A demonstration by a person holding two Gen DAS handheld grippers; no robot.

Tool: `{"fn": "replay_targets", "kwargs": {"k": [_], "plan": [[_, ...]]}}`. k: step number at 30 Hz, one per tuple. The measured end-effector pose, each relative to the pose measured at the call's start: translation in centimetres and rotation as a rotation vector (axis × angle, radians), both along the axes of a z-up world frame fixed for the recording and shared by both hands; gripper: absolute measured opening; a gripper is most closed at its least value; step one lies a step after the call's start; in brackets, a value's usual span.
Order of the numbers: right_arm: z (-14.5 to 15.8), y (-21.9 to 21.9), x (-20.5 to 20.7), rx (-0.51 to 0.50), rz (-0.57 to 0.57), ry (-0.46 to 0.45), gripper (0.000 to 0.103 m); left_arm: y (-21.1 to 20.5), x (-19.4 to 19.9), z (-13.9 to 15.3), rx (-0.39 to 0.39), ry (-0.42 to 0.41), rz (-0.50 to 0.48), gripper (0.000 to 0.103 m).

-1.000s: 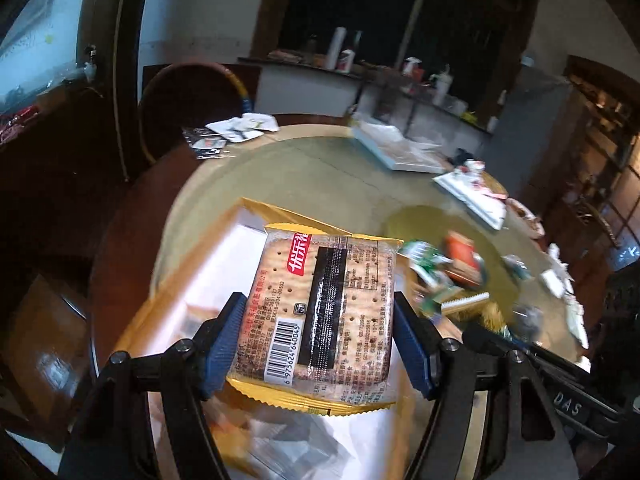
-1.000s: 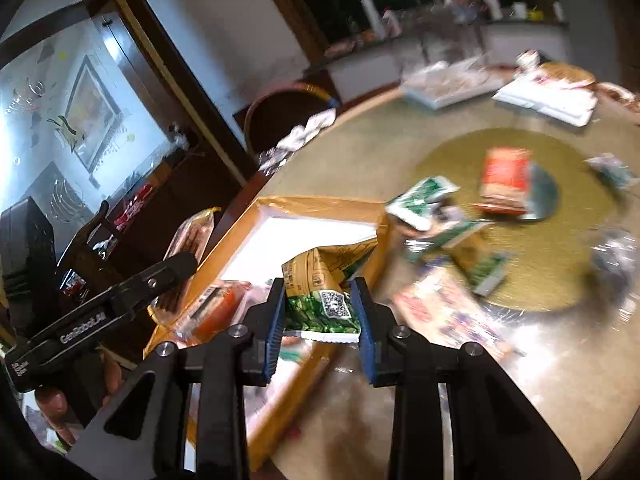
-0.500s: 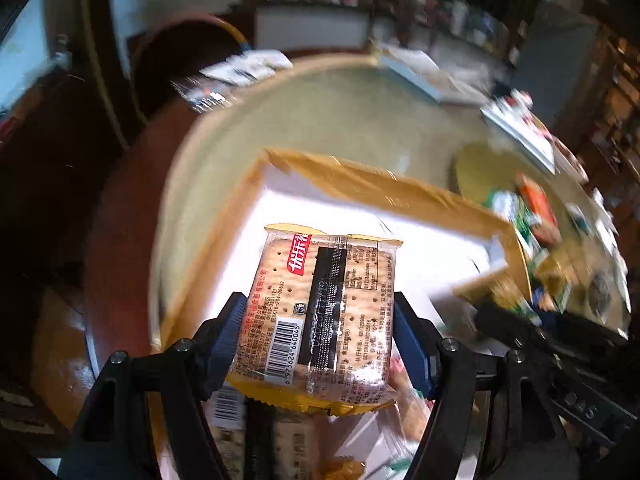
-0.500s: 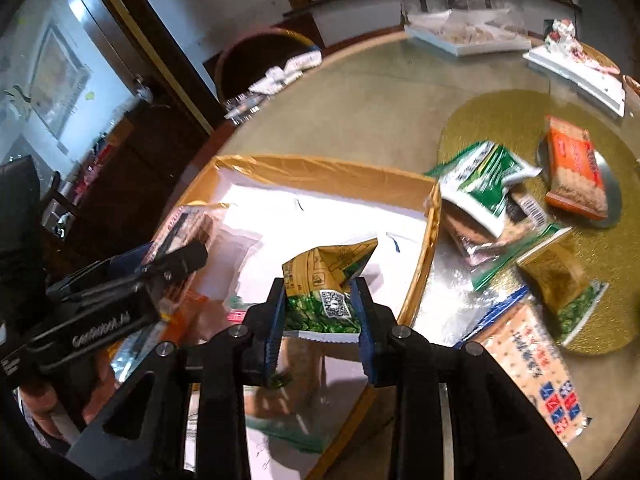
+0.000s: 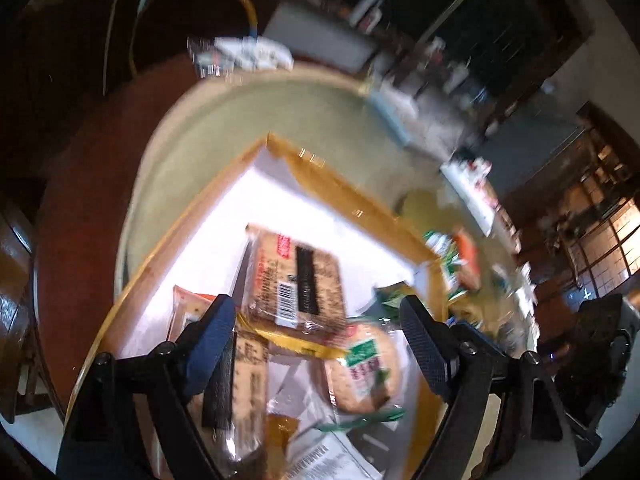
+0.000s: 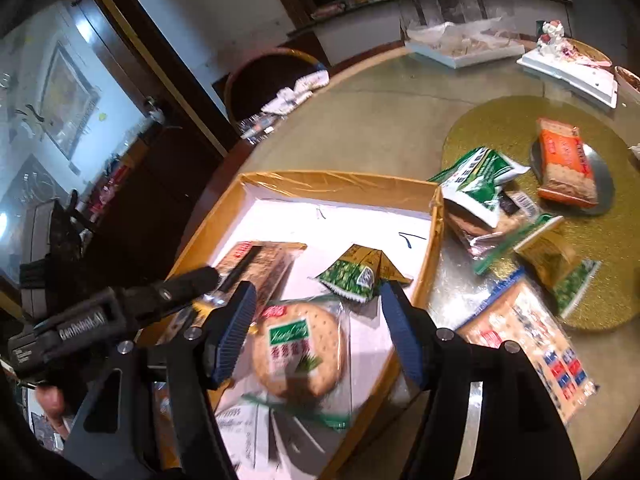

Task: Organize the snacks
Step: 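Withdraw both grippers from the tray back over the table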

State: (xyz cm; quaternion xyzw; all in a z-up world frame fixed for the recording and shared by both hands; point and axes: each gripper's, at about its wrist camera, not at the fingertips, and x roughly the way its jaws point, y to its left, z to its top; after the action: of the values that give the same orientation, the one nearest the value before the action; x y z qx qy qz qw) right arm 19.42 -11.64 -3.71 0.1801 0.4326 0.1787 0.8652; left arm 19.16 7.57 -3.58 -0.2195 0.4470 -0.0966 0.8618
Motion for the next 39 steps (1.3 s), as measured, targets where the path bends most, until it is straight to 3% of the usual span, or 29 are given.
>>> {"fn": "replay_targets", "kwargs": {"k": [9,15,24,31,39], "plan": [[1.3,-6.2,-5.5,0.091,-0.079,-0.044,0.072,-5.1,-6.4,1.2,-0.048,-0.001,0.025,0.084],[-0.5,-10.4,-8.0,0.139,-0.127,0.014,0.072,-9.3,-8.1,2.3,0.033,-0.018,-0.011,0.084],[-1.8,-14.2,-10.1,0.097,-0.153,0.057,0.072,-14.6,-9.1,2.6,0.127,-0.01,-0.046,0.084],[-3.5,-17.3,-11.9,0.007,-0.202,0.088,0.072,-19.3,-9.1,1.6,0.194,0.004,-0.118,0.084],[-5.4,-19.8,-12.5,-0.013,-0.222,0.126,0.072,-21.6,-9.0,0.3,0.212,0.033,-0.156,0.084]]}}
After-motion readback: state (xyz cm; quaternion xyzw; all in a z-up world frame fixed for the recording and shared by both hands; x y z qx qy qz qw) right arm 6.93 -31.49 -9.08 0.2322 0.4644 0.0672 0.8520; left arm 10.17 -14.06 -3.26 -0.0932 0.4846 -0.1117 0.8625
